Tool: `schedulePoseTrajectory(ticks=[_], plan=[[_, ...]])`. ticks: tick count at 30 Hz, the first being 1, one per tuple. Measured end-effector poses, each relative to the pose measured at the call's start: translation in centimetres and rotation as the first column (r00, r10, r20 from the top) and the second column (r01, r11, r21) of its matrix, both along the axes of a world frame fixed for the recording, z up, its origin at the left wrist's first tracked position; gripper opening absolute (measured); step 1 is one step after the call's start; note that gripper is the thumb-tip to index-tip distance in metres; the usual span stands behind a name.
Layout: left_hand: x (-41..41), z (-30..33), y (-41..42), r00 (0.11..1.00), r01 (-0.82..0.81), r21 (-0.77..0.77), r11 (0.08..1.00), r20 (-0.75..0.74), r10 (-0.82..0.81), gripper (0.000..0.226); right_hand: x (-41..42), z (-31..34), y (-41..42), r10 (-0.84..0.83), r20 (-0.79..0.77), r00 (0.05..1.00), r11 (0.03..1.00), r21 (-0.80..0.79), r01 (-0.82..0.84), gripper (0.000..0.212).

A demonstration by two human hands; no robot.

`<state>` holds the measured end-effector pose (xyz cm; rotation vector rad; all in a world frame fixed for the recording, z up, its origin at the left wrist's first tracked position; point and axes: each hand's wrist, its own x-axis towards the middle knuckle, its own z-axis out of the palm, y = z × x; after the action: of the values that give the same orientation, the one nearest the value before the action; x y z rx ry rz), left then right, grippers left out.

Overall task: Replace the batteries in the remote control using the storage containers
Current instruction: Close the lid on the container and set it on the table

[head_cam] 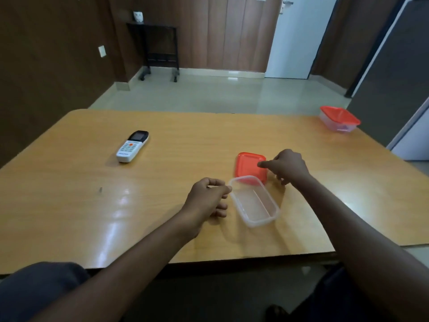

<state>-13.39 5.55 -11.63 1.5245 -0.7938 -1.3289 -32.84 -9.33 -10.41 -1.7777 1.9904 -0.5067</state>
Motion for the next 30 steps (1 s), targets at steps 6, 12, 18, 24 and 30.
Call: schedulePoseTrajectory(ticks=[6,12,18,24,30], plan=[[-1.2,-1.0,-0.1,0.987,0.111,-0.045,0.993,0.123,-0.105,0.056,0.8,-1.1,-2.3,0.033,0.04,0.999,0.997,0.063,-0.035,0.043],[-1.0,-1.3,0.1,0.989,0.087,-0.055,0.995,0.122,-0.079,0.053,0.6,-0.9,-2.4,-0.074,0.185,0.98,0.988,0.149,0.047,0.033],[-0.6,-1.5,0.1,0.992,0.042,-0.071,0.997,0.119,-0.033,0.045,0.3,-0.5,-1.6,-0.167,0.381,0.909,0.98,0.166,0.111,0.033],[0.3,-1.2,-0.1,0.996,-0.022,-0.061,0.998,0.09,0.027,0.04,0.3,2.8,0.3,0.167,0.541,0.825,0.985,-0.056,-0.163,0.009],[1.6,-0.6,-0.8,0.993,-0.117,-0.015,0.993,-0.032,0.116,0.036,-0.3,3.3,3.2,0.527,0.342,0.778,0.849,-0.168,-0.501,0.023]])
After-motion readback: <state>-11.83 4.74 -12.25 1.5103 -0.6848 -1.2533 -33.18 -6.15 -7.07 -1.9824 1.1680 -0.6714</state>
